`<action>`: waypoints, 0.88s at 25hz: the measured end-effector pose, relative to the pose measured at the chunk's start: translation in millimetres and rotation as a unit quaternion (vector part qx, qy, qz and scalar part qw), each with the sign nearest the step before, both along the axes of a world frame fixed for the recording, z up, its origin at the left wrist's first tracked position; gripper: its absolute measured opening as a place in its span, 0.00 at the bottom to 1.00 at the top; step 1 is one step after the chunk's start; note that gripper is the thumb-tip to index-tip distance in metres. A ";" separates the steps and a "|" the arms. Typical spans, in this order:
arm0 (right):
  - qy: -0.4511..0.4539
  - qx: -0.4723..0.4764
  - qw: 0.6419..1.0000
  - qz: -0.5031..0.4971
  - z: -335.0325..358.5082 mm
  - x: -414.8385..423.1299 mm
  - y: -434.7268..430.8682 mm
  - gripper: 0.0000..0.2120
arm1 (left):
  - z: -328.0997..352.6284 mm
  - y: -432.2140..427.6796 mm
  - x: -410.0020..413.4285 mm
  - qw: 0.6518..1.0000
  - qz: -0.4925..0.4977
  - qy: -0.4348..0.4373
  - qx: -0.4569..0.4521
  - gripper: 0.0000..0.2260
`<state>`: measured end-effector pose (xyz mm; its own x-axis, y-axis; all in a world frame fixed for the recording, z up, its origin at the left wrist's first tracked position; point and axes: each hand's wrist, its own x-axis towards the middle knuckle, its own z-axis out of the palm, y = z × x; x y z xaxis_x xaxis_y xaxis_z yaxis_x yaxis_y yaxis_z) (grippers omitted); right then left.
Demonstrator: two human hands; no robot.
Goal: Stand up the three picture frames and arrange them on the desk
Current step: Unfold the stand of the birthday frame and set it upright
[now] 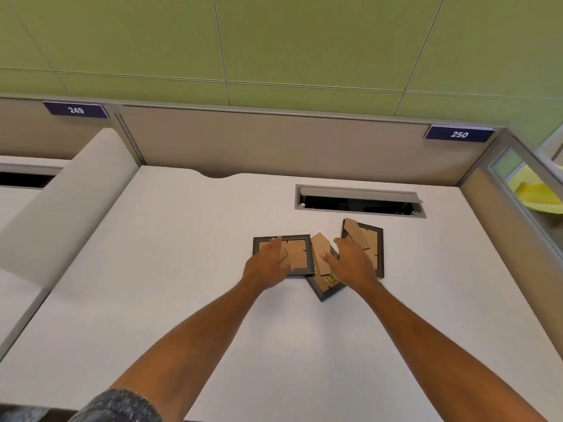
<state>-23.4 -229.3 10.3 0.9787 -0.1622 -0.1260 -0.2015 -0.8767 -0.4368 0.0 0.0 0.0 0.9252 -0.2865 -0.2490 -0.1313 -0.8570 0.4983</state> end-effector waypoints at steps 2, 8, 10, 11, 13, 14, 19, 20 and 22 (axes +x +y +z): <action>0.031 0.022 0.999 -0.007 -4.4 2.4 6.4 0.25 | -3.8 -0.1 1.9 1.000 0.002 0.017 0.005 0.38; 0.096 0.095 0.991 -0.005 -32.8 14.6 19.7 0.16 | -29.3 -6.1 2.4 0.997 0.008 0.005 0.073 0.37; 0.109 0.108 0.988 0.003 -41.6 17.9 23.0 0.12 | -38.4 -7.8 2.3 0.996 0.030 0.021 0.083 0.38; 0.110 0.120 0.987 0.003 -46.2 19.1 23.9 0.14 | -43.4 -9.1 2.1 0.995 0.042 0.030 0.081 0.38; 0.106 0.149 0.983 0.000 -55.0 21.3 23.6 0.16 | -50.7 -12.1 1.2 0.995 0.059 0.042 0.075 0.38; 0.106 0.161 0.981 -0.005 -58.4 21.8 23.7 0.15 | -53.4 -12.8 0.9 0.994 0.065 0.042 0.074 0.39; 0.123 0.204 0.969 -0.064 -66.9 29.1 28.9 0.15 | -61.3 -8.3 0.7 0.994 0.086 0.041 0.050 0.39; 0.132 0.214 0.964 -0.082 -67.3 31.1 30.2 0.14 | -62.0 -7.4 1.3 0.994 0.090 0.040 0.046 0.38; 0.144 0.246 0.951 -0.121 -70.0 36.6 33.3 0.11 | -63.7 -5.7 3.5 0.994 0.097 0.029 0.043 0.37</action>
